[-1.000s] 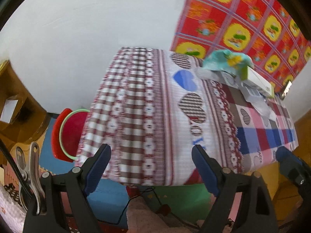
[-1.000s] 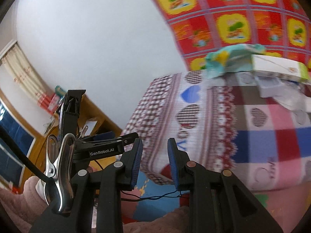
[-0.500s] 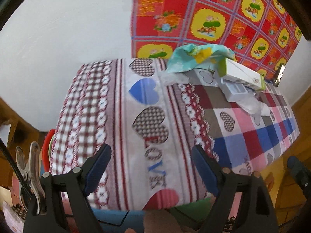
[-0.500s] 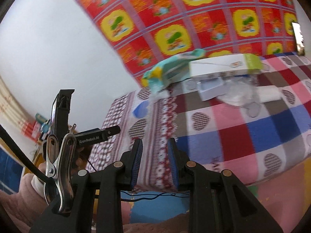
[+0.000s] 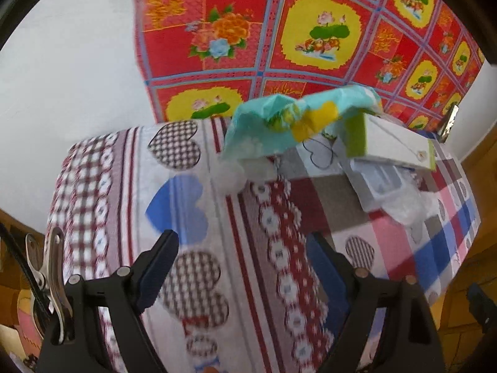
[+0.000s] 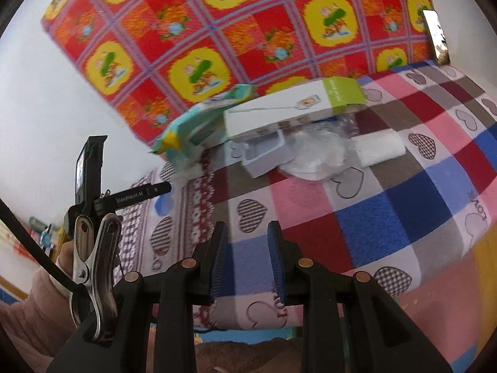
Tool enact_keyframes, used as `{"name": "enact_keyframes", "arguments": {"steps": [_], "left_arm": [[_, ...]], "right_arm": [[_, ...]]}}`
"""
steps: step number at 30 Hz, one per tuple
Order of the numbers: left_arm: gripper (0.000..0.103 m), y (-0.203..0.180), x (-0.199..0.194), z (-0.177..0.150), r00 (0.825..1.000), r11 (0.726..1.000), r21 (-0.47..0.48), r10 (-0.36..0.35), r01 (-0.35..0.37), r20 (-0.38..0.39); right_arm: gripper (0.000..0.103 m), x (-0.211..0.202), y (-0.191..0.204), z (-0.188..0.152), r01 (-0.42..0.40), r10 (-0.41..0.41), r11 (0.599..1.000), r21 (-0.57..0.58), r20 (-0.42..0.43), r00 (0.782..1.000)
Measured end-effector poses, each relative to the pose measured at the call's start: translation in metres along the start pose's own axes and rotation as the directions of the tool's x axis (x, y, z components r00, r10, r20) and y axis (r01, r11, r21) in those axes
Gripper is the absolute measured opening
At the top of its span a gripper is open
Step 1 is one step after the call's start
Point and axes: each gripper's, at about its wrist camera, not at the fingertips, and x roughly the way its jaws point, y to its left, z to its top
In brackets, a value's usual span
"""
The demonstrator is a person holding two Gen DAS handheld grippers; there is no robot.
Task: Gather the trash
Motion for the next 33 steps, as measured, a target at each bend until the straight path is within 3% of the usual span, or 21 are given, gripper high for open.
{"name": "enact_keyframes", "arguments": {"steps": [10, 21, 28, 31, 33], "left_arm": [[0.087, -0.011, 0.064, 0.033, 1.0, 1.0, -0.013, 0.013, -0.013, -0.001], [0.087, -0.011, 0.112, 0.053, 0.988, 0.981, -0.113, 0.157, -0.156, -0.002], [0.083, -0.007, 0.125, 0.057, 0.981, 0.965, -0.181, 0.196, -0.192, 0.004], [0.071, -0.007, 0.125, 0.059, 0.979, 0.963, -0.189, 0.201, -0.194, 0.018], [0.056, -0.008, 0.123, 0.059, 0.98, 0.963, -0.19, 0.2, -0.193, 0.017]], "right_arm": [[0.028, 0.022, -0.022, 0.024, 0.026, -0.027, 1.0, -0.007, -0.046, 0.999], [0.028, 0.043, -0.054, 0.049, 0.015, -0.02, 0.999, -0.042, -0.124, 0.992], [0.028, 0.049, -0.068, 0.058, 0.013, -0.02, 0.999, -0.046, -0.15, 0.989], [0.028, 0.051, -0.069, 0.06, 0.01, -0.017, 0.999, -0.044, -0.157, 0.987], [0.028, 0.053, -0.068, 0.06, 0.008, -0.015, 0.999, -0.043, -0.16, 0.987]]}}
